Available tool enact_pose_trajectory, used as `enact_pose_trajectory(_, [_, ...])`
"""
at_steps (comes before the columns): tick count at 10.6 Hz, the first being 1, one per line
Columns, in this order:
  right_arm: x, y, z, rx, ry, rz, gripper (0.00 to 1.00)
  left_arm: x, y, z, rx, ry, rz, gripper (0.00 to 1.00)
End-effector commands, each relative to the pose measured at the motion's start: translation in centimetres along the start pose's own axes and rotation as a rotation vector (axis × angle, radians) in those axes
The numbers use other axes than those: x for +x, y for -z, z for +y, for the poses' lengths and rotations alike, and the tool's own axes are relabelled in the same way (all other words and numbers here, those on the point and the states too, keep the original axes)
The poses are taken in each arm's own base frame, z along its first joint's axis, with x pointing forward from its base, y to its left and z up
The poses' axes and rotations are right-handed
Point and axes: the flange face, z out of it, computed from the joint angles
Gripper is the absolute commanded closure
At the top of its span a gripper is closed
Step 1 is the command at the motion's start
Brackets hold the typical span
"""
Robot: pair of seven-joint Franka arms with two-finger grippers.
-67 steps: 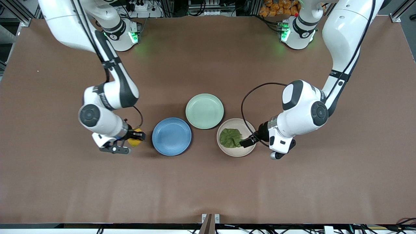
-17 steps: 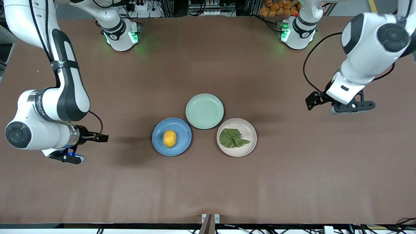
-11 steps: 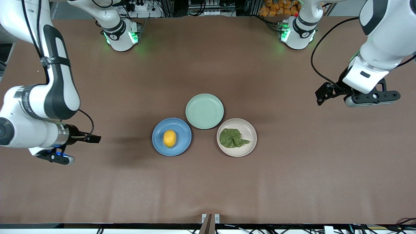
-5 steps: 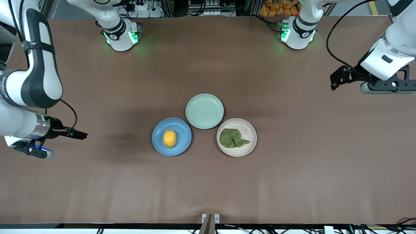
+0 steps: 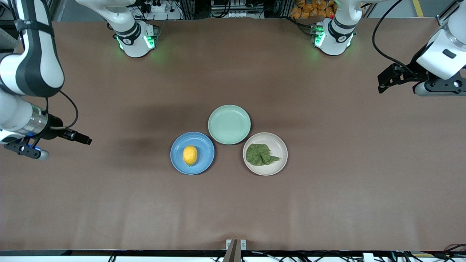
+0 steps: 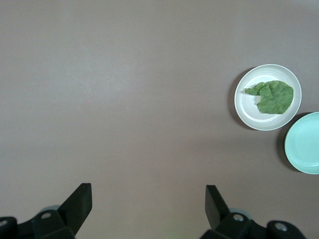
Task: Place lemon and lettuce in plates
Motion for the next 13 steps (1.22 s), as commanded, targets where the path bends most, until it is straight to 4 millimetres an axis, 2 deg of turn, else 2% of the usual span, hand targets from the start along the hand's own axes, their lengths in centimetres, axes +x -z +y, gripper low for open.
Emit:
enact_pose_trajectory(1, [-2.6, -0.1, 0.3, 0.012, 0.024, 0.051, 0.0, 0.3, 0.6, -0.3, -0.024, -0.011, -0.009, 0.0])
enact_pose_trajectory(2, [-2.7, -0.4, 0.1, 0.013, 0.029, 0.057, 0.0, 0.2, 0.7, -0.2, -0.023, -0.01, -0.006, 0.0])
enact_pose_trajectory(3, [-2.8, 0.2, 0.5, 0.015, 0.022, 0.068, 0.0, 0.2, 0.8, -0.1, -0.023, -0.01, -0.004, 0.0])
enact_pose_trajectory(7, [-4.0, 4.7, 1.4, 0.029, 0.016, 0.139, 0.0, 0.3, 0.7, -0.8, -0.024, 0.005, -0.006, 0.0])
enact_pose_trajectory(10, [-5.2, 9.3, 2.8, -0.045, 0.076, 0.139, 0.0, 1.0, -0.2, -2.4, -0.039, 0.024, -0.023, 0.0])
enact_pose_trajectory(13, [-6.0, 14.0, 2.2, -0.128, 0.102, 0.106, 0.0, 1.0, 0.4, -3.3, -0.04, 0.038, -0.009, 0.0])
